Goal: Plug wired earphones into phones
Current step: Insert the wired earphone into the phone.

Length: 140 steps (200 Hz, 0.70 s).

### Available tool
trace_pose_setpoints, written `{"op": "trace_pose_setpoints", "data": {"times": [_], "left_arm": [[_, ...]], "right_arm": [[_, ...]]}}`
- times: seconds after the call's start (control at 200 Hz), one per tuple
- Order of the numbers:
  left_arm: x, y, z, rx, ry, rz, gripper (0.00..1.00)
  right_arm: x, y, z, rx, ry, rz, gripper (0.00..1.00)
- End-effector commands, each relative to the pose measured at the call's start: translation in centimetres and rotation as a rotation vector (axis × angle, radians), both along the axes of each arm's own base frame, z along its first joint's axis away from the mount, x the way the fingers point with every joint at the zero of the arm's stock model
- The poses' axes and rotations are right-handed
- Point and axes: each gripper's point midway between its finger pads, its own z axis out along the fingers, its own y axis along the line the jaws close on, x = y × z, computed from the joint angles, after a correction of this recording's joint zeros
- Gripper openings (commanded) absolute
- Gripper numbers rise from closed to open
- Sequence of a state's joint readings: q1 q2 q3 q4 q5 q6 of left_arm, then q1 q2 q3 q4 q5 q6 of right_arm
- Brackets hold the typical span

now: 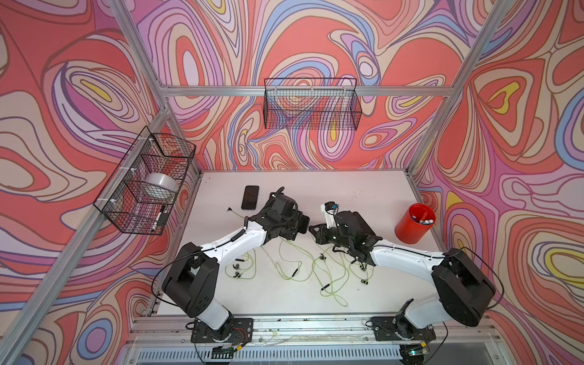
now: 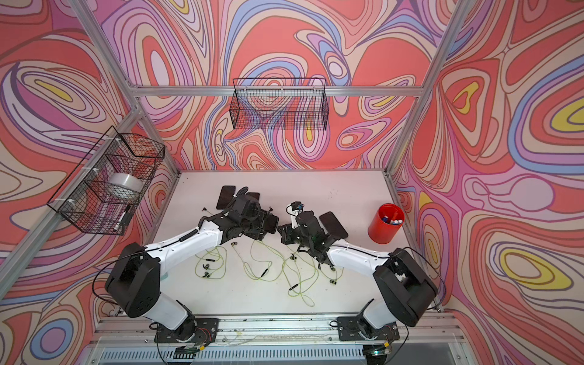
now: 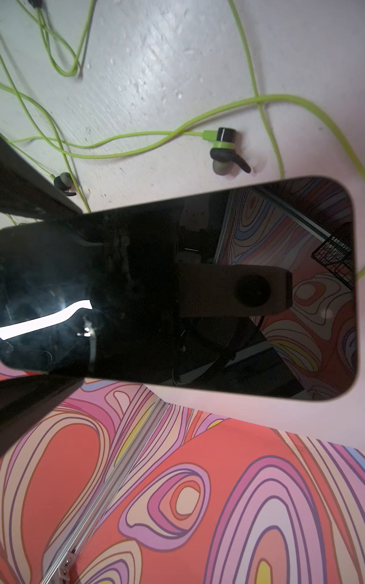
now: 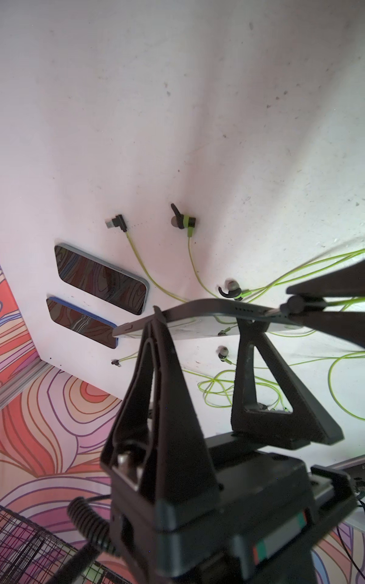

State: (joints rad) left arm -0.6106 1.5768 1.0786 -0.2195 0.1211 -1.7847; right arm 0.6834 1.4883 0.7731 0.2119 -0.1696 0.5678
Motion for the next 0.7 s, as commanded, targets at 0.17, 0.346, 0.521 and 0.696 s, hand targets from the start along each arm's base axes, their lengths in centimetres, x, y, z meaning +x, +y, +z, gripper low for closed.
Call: {"op": "trace_pose_setpoints", "data": {"times": [0.17,0.346,0.521,0.696], "left_arm": [[-0.7,-3.6,3.8,-0.131,-0.05,-0.1,0.0],[-0.8,-3.8,3.7,-0.135,-0.046,-0.102,0.0],[-0.7,-3.7,3.7,-0.136,-0.05,-0.097,0.0],[-0.7,-3.8,3.6,-0.141,-0.047,-0.094,0.0]], "right_arm": [[-0.4,0.5,-1.4,-0.019,0.045,0.026,0.0],[-0.1,1.3,-1.0,0.006,0.052,0.039,0.0],[-0.6,0.9,-2.0,0.006,0.093,0.017,0.0],[-0.9,0.4,-2.0,-0.002,0.102,0.011,0.0]]}}
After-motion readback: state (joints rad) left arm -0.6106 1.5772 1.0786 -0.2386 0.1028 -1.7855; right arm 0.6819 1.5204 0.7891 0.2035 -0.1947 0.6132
